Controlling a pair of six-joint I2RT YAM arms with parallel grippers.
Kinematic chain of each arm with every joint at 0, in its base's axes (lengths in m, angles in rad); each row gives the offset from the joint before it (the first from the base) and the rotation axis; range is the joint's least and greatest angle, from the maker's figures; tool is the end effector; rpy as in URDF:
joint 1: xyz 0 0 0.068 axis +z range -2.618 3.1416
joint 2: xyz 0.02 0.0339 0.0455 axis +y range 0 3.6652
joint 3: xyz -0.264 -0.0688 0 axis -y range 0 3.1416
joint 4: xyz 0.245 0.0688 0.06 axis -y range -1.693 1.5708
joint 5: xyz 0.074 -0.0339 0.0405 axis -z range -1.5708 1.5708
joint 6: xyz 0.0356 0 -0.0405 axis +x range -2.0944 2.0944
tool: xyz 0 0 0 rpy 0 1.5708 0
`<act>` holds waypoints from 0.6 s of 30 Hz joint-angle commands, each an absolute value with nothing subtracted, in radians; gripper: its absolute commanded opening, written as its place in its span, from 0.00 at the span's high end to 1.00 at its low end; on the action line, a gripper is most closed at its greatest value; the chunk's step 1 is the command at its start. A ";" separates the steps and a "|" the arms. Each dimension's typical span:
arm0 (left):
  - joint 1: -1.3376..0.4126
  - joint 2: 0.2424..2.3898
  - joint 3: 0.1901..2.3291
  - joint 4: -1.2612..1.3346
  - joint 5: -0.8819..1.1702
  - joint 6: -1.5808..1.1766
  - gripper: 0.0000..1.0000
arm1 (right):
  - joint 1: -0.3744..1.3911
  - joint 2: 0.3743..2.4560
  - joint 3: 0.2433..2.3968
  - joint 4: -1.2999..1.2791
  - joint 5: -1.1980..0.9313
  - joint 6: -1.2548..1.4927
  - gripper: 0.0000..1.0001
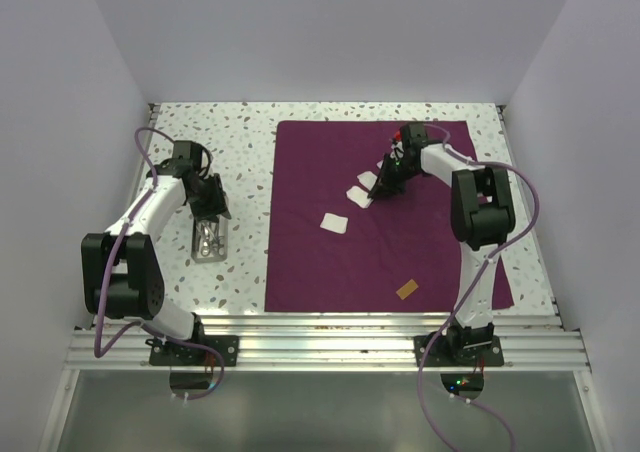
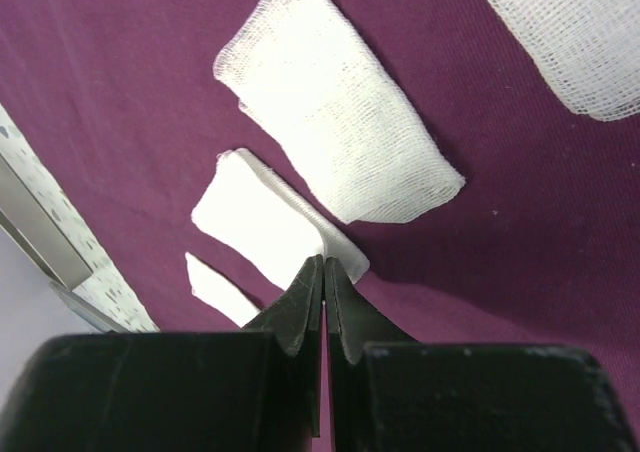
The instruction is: Prepare the surgical pack
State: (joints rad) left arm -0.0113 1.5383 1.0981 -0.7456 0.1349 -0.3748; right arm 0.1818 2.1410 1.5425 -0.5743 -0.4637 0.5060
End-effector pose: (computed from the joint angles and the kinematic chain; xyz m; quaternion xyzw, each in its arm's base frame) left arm 0.2996 -0.0082 0.2260 -0.1643 0.9655 -0.1015 0.1746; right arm 0.4296 0.0952 0.1497 0.1091 0.9489 0.2769 0.1052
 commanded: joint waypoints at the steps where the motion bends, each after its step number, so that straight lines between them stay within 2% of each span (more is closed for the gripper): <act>1: -0.002 1.540 1.126 -0.723 0.156 -0.379 0.60 | 0.175 2.154 1.558 -0.580 -0.471 0.482 1.00; 6: -0.002 1.542 1.120 -0.721 0.156 -0.380 0.61 | 0.175 2.155 1.563 -0.588 -0.457 0.472 0.99; 9: -0.002 1.542 1.124 -0.721 0.160 -0.382 0.61 | 0.175 2.154 1.584 -0.601 -0.442 0.466 0.89; 13: -0.002 1.543 1.132 -0.724 0.164 -0.382 0.61 | 0.176 2.137 1.634 -0.647 -0.414 0.445 0.83; 14: -0.002 1.542 1.135 -0.726 0.164 -0.382 0.61 | 0.175 2.122 1.646 -0.664 -0.404 0.440 0.75; 16: -0.002 1.539 1.137 -0.726 0.166 -0.382 0.61 | 0.179 2.094 1.670 -0.714 -0.368 0.419 0.68; 17: -0.002 1.536 1.135 -0.726 0.167 -0.382 0.61 | 0.181 2.062 1.672 -0.730 -0.350 0.411 0.58; 18: -0.002 1.532 1.135 -0.724 0.169 -0.382 0.61 | 0.184 2.045 1.667 -0.748 -0.336 0.402 0.54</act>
